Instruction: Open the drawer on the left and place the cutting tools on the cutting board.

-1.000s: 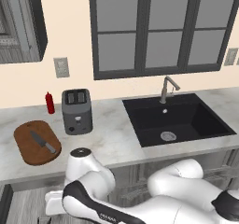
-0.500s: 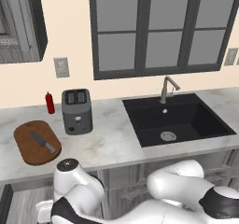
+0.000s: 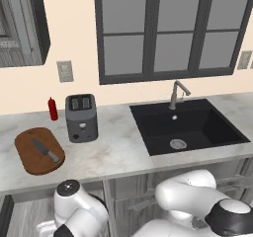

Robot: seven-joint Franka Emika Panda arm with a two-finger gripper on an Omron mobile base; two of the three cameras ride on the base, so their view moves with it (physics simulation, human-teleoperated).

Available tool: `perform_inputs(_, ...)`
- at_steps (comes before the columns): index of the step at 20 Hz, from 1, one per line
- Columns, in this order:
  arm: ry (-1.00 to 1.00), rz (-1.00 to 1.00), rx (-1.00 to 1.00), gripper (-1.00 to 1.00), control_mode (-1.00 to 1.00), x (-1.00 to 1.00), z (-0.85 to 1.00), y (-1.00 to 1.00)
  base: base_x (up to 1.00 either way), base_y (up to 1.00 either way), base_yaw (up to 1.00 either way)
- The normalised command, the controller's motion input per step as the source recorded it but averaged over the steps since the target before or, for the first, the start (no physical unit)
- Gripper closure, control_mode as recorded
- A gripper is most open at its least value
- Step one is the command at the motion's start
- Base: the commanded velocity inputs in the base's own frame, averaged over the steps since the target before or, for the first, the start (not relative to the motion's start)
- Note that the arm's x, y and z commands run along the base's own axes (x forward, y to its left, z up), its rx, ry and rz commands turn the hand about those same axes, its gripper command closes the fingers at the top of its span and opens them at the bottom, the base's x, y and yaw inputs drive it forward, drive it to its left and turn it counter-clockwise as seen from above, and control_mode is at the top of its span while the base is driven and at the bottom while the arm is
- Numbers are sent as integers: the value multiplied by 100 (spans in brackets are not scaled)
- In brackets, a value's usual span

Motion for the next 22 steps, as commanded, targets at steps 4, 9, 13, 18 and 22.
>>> perform_inputs(4,0,0,0,-100,-100,9,-28,1,0,0,0)
perform_inputs(9,2,0,0,-100,-100,15,-2,0,0,0,0)
perform_inputs(13,0,0,0,-100,-100,19,-1,0,0,0,0)
perform_inputs(18,0,0,0,-100,-100,12,-7,10,0,0,0)
perform_inputs(22,1,0,0,-100,-100,13,-20,17,0,0,0)
